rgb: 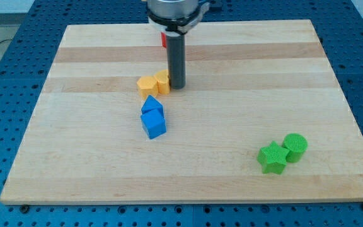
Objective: Move the yellow blocks to the top right of the blue blocks
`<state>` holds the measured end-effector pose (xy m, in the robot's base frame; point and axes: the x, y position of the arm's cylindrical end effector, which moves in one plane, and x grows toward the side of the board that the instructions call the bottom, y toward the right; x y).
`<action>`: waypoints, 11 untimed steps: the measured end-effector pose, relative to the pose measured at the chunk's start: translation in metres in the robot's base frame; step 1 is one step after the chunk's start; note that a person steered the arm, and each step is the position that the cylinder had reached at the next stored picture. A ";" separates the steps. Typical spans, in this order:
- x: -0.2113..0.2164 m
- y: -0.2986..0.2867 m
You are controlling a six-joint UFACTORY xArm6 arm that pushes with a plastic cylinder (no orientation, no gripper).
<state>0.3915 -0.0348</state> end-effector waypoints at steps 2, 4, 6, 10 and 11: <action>-0.022 -0.003; -0.058 -0.032; -0.029 -0.148; 0.012 -0.070; 0.013 -0.050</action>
<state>0.4048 -0.0850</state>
